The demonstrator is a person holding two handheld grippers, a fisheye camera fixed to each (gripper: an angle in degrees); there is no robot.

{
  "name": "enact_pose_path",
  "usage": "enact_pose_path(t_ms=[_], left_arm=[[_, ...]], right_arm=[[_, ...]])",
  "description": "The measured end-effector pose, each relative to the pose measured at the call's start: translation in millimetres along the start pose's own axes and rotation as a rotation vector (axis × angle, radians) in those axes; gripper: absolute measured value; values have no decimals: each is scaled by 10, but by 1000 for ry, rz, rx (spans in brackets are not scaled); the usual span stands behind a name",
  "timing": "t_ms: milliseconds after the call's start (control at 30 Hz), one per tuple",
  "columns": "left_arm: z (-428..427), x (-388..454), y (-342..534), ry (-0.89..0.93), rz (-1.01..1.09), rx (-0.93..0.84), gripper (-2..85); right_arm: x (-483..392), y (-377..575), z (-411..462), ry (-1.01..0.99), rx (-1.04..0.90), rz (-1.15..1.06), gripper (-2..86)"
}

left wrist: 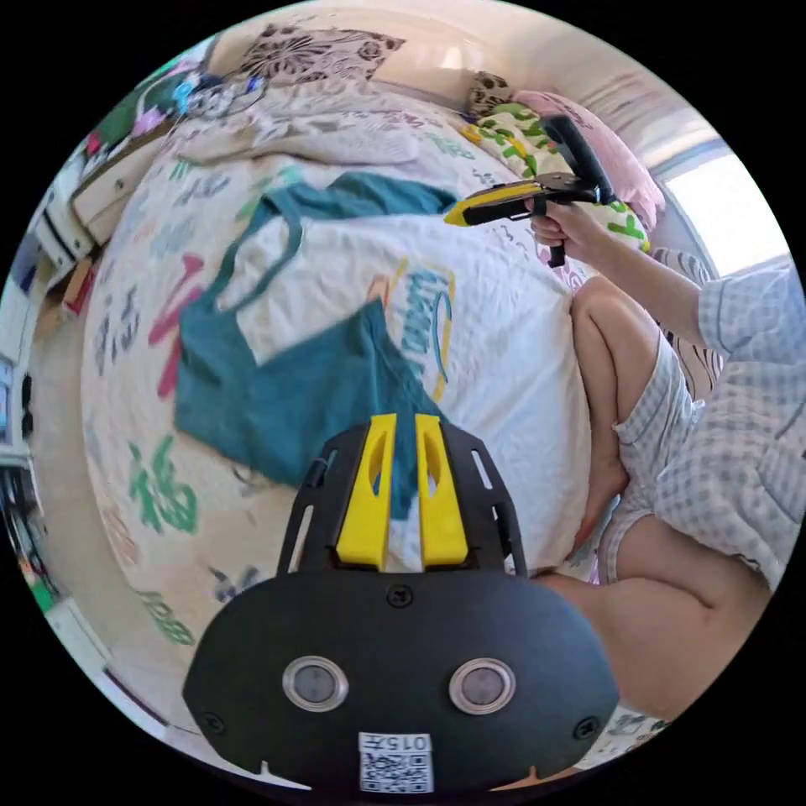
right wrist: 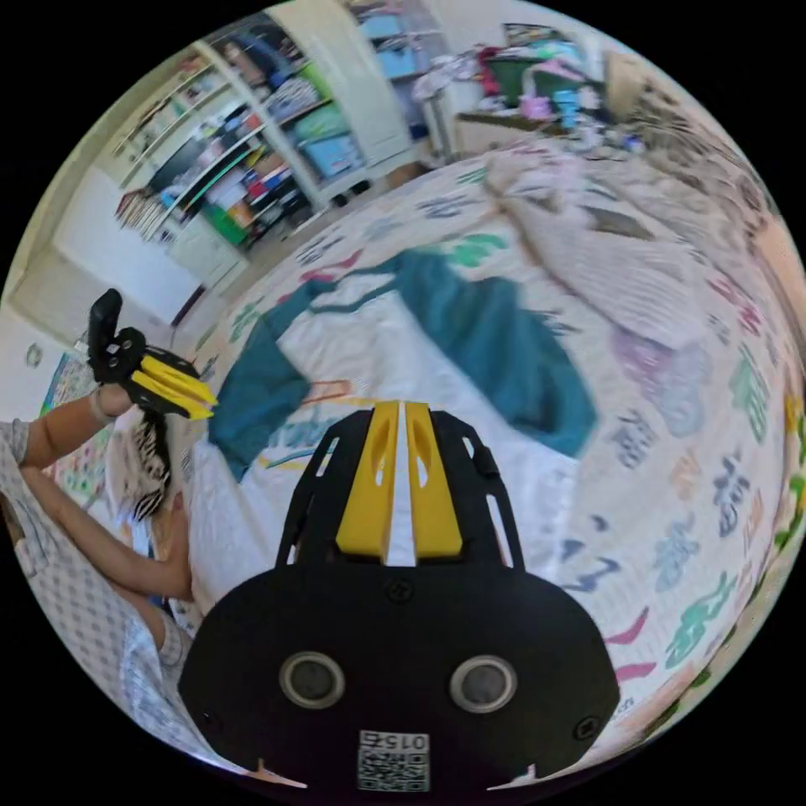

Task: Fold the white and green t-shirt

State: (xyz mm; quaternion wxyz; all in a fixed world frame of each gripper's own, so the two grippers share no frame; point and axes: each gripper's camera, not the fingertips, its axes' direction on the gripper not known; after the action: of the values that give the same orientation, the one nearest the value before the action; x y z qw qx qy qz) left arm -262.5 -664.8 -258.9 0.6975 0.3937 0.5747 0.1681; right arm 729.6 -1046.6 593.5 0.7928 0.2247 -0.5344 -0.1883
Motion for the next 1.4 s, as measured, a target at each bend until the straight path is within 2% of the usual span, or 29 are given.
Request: enact_pose_path(t_ms=[67, 133, 200, 233, 300, 333, 400, 500, 533, 633, 700, 767, 867, 933, 967, 1033, 1133, 1200, 1267, 1333, 1400], left_arm=[[-32, -31, -602, -58, 75, -23, 66], [-3, -80, -1246, -123, 101, -16, 73], [68, -160, -2075, -103, 89, 80, 76], [99, -181, -2270, -95, 76, 104, 76], [289, -285, -2952, -59, 18, 162, 77], [348, -314, -3093, -52, 3, 160, 76], [523, -410, -3487, -23, -51, 153, 70], [642, -418, -3681, 27, -33, 168, 68], [681, -412, -3709, 30, -24, 156, 69], [913, -353, -3893, 31, 32, 57, 81], [1045, -285, -4099, 4, 85, 19, 88], [1109, -248, -4291, -8, 104, 17, 95], [1226, -242, -4650, 18, 97, 11, 102], [1399, -263, -4856, 34, 93, -54, 98], [1566, -276, -4973, 48, 90, -138, 91], [1651, -273, -5091, -25, 91, -176, 47], [1580, -279, -5224, 62, 126, -148, 2], [1361, -251, -5298, 61, 140, -20, -5], [1161, -229, -5321, 99, 156, 107, -7], [1030, -233, -5318, 95, 155, 196, -8], [1056, -288, -5308, 55, 137, 180, -8]], right_arm=[[574, 124, -236, 66, 72, 153, 31], [1082, 192, -324, -6, 79, 253, 58], [1610, 212, -272, -184, 18, 362, 79], [1709, 218, -252, -240, 7, 380, 80], [1985, 279, -260, -462, 10, 418, 27], [2015, 314, -333, -471, 45, 417, 24], [1933, 496, -788, -457, 181, 266, 19], [1726, 857, -1148, -445, 146, 48, 34], [1725, 929, -1165, -439, 123, 36, 39], [1984, 1225, -1119, -419, 87, 157, 65], [2343, 1328, -1094, -519, 145, 314, 95], [2539, 1329, -1092, -531, 134, 402, 111], [2569, 1359, -1127, -466, 103, 400, 90], [2567, 1405, -1157, -444, 109, 401, 61], [2584, 1427, -1152, -498, 97, 398, 41], [2588, 1457, -1145, -573, 71, 372, 18], [2578, 1547, -1396, -403, 150, 363, 9], [2584, 1652, -1753, -291, 320, 367, 9], [2537, 1719, -1975, -208, 409, 324, 12], [2497, 1751, -2056, -157, 414, 286, 23], [2600, 1846, -1981, -170, 401, 386, 65]])
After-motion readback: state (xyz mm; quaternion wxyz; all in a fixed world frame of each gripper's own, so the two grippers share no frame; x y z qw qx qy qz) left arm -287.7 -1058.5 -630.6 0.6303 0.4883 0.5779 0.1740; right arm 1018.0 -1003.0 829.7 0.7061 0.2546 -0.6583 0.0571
